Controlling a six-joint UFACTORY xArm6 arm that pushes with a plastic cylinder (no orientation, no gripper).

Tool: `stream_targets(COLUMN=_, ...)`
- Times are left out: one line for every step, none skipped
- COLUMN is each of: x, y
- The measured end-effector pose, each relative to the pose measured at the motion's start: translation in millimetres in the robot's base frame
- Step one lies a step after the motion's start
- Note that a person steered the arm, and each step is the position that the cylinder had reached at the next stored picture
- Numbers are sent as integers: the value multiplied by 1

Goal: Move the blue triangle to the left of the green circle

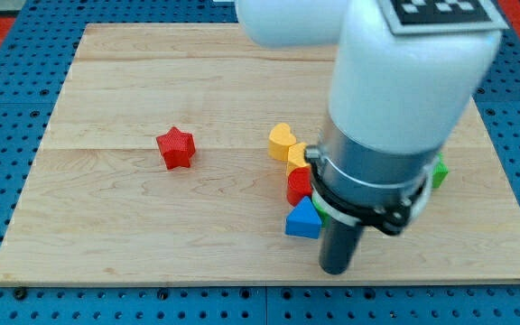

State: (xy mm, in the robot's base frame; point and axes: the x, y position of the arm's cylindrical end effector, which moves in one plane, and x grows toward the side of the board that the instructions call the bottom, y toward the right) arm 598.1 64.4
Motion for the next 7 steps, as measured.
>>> stream_targets(x=-6, y=-29)
stream_targets(x=-12, y=-30)
stream_targets(x=-34, y=-35)
stream_targets(x=-39, y=-31)
stream_targets(x=-21, y=-53)
stream_targets(x=-33, y=-96)
stream_targets(x=-71, y=-96)
